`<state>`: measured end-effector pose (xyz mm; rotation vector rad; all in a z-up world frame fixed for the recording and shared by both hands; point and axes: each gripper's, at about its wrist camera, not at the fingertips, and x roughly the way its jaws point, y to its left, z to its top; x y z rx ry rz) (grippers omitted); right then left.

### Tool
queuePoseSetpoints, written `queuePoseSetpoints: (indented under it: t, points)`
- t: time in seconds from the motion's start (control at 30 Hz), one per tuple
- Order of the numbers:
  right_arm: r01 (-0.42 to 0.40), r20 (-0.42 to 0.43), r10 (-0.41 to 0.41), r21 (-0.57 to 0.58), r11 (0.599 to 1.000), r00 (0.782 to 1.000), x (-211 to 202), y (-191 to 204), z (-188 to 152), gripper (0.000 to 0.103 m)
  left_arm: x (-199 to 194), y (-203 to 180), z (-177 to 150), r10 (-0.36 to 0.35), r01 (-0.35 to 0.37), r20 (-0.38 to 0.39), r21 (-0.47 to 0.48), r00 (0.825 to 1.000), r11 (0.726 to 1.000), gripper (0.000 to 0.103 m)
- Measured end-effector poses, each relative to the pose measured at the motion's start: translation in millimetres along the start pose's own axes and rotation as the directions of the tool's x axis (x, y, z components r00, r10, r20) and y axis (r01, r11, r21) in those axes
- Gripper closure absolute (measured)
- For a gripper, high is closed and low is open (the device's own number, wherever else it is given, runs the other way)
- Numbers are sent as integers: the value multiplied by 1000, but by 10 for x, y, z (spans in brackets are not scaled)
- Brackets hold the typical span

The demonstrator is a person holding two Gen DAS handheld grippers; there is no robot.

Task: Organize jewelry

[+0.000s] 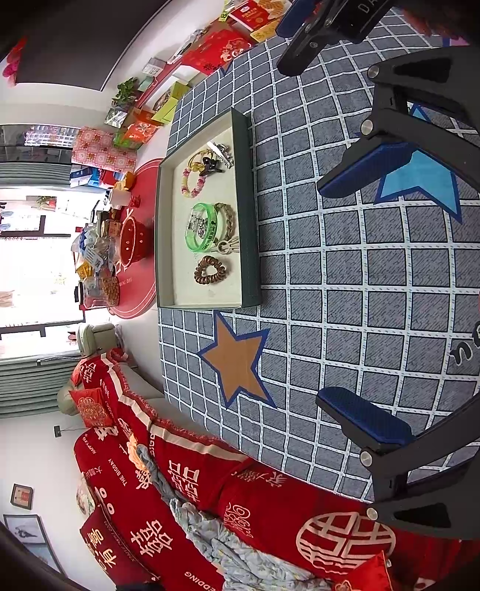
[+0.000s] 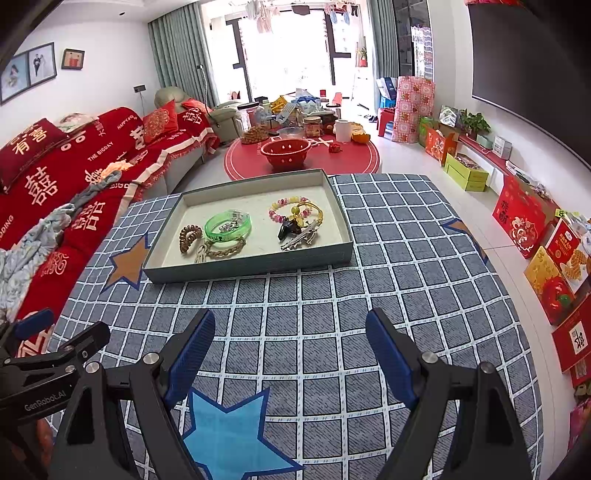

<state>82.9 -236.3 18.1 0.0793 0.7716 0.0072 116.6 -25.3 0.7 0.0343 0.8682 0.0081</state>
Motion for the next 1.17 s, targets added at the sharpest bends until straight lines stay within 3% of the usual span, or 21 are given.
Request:
queuePoseSetpoints:
  t: [1.17]
  points:
    - [2, -9, -1, 9, 1000, 1000, 19, 77, -47, 17, 5, -1, -26, -18, 18, -8, 10, 1000, 1000, 0]
